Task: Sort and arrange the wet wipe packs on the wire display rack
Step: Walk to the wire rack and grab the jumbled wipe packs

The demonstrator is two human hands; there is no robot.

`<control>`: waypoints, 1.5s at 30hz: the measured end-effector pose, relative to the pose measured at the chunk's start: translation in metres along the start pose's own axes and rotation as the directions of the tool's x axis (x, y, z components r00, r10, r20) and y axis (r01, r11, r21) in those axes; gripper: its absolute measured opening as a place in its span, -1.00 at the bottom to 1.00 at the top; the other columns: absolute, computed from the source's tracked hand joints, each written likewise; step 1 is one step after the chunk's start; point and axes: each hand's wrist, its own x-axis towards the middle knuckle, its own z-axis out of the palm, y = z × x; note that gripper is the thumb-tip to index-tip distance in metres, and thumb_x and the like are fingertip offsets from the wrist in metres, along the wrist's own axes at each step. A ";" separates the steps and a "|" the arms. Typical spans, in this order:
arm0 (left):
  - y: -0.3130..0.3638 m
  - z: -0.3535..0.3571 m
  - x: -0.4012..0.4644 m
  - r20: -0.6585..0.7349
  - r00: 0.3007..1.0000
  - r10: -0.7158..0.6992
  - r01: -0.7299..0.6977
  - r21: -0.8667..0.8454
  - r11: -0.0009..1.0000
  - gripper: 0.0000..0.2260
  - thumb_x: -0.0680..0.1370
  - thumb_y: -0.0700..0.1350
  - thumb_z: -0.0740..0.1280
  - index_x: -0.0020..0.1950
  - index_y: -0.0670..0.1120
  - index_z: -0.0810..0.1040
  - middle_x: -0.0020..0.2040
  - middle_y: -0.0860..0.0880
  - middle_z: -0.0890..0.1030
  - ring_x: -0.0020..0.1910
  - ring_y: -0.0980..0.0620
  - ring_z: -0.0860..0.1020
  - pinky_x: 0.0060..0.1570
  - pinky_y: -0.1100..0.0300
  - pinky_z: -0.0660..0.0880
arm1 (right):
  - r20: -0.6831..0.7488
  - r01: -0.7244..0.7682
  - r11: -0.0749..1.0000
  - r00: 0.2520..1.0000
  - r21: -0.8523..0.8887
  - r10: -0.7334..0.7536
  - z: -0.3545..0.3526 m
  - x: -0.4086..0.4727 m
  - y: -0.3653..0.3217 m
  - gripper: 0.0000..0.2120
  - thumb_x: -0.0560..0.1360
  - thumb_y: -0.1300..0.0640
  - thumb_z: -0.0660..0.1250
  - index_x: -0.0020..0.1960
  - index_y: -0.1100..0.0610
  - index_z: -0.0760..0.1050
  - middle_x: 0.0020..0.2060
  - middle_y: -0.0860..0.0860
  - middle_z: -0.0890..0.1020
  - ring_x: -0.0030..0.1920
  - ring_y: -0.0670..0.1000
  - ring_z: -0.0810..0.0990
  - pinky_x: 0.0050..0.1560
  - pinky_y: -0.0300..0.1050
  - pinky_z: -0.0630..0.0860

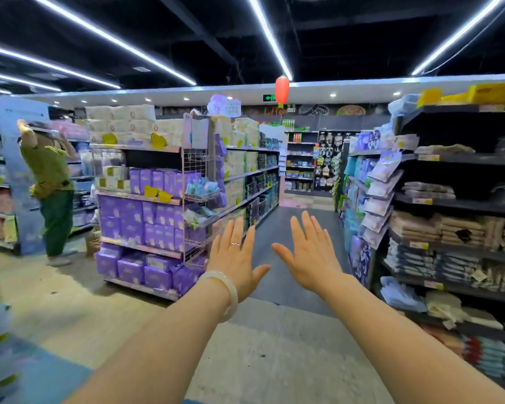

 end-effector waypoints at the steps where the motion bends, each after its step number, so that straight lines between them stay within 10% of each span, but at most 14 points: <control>1: -0.004 0.017 0.027 0.005 1.000 -0.009 0.009 0.003 1.000 -0.26 0.55 0.26 0.04 0.53 -0.06 -0.26 0.55 -0.10 -0.31 0.53 -0.10 -0.29 0.48 -0.06 -0.17 | 0.009 0.007 1.000 1.000 0.006 -0.007 0.017 0.027 0.010 -0.27 0.52 -0.28 -0.07 0.52 0.09 -0.21 0.53 0.07 -0.21 0.52 0.07 -0.24 0.49 0.07 -0.18; 45: -0.471 0.528 1.073 0.205 0.818 -0.537 0.542 0.037 0.840 -0.28 0.57 0.13 0.14 0.53 -0.07 -0.24 0.55 -0.08 -0.31 0.53 -0.08 -0.28 0.49 -0.01 -0.15 | 0.255 0.421 0.862 0.834 0.282 -0.490 0.681 1.227 0.094 -0.26 0.52 -0.17 0.17 0.52 0.09 -0.10 0.53 0.12 -0.03 0.52 0.10 -0.01 0.47 -0.05 0.04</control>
